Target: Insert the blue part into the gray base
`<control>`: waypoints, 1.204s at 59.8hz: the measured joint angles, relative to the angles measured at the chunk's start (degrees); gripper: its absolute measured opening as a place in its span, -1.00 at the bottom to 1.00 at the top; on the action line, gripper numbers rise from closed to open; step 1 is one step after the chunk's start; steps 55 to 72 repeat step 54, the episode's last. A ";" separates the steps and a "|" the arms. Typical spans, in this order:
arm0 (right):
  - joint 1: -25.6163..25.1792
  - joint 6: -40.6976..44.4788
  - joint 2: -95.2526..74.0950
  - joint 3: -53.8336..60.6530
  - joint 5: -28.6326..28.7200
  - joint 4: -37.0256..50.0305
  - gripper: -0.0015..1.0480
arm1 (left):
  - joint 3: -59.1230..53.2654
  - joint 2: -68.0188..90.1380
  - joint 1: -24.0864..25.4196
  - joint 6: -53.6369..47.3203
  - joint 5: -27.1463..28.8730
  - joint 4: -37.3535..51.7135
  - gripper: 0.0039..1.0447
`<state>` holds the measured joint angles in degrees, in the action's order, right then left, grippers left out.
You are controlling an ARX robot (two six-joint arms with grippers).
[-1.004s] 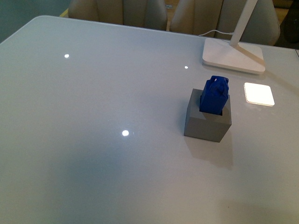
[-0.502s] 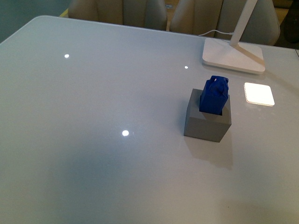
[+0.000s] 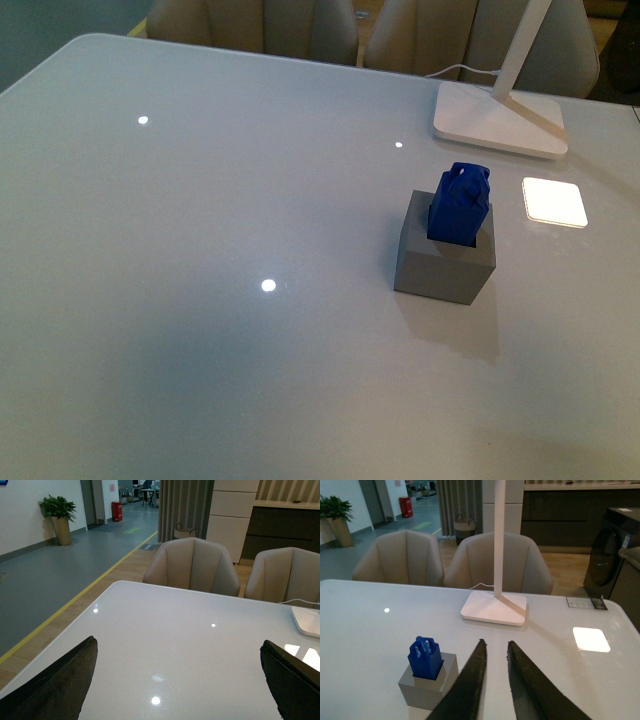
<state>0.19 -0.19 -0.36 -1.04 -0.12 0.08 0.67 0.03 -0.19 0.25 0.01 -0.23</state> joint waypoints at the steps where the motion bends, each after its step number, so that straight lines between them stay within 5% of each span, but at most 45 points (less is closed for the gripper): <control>1: 0.00 0.00 0.00 0.00 0.00 0.00 -0.55 | 0.02 0.00 0.00 0.00 0.00 0.00 0.86; 25: 0.00 -0.02 0.02 0.00 0.00 0.00 0.85 | 0.00 0.00 0.00 0.00 0.00 0.00 0.86; 72: 0.00 0.00 0.02 0.00 0.00 0.00 0.83 | 0.00 0.00 0.00 0.00 0.00 0.00 0.86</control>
